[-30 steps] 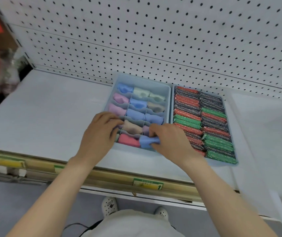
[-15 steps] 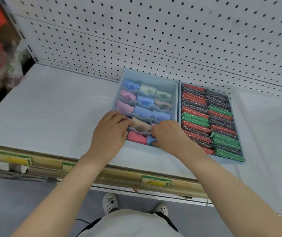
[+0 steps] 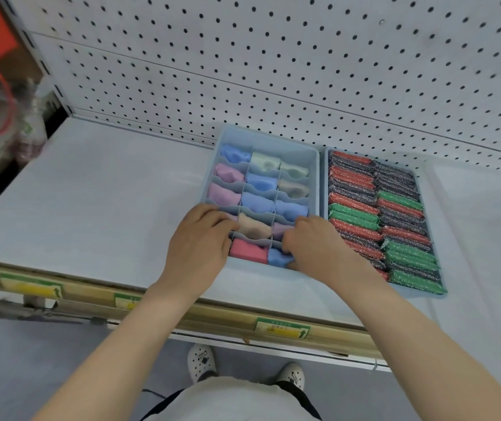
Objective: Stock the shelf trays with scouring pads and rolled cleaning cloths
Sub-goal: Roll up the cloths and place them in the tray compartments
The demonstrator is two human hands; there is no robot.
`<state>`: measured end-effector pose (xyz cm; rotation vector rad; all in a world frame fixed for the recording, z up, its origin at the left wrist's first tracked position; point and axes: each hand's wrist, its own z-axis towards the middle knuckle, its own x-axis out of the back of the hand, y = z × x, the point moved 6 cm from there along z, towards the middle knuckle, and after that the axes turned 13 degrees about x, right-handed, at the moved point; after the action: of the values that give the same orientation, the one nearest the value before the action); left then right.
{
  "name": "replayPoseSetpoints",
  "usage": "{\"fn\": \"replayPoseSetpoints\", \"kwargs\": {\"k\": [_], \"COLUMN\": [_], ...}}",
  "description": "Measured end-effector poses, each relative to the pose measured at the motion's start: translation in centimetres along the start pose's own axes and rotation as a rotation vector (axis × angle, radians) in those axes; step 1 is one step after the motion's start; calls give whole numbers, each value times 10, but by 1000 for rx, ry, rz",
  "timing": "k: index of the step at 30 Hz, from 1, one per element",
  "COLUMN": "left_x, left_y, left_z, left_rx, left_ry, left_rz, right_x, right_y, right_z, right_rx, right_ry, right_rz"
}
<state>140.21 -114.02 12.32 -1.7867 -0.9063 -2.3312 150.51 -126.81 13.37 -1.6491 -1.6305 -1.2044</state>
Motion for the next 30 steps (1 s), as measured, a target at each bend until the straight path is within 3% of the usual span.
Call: {"fn": "replayPoseSetpoints", "kwargs": {"k": [3,5,8,11,13,18,23,30], "left_x": [0,2,13,21,14,-50,-77,-81], "left_y": [0,1,2,12,25,50,48,49], "left_z": [-2,-3,17,68,112,192,204,207], "left_rx": [-2,-13,-13,-50,-111,-187,-180,-224], "left_ry": [-5,-14,-7,31,16,-276,-295,-272], "left_rz": [-3,3,-32,-97,-107,134,296,296], "right_x": [3,8,22,24,19,5,-2,-9], "right_y": [1,11,58,119,143,153,150,161], "right_z": [-5,-10,-5,18,45,104,115,118], "right_rx": [28,14,-136,-338,-376,-312,-267,-276], "right_ry": [-29,-15,253,471,415,141,183,151], "right_rz": [78,326,581,538,472,230,114,230]}}
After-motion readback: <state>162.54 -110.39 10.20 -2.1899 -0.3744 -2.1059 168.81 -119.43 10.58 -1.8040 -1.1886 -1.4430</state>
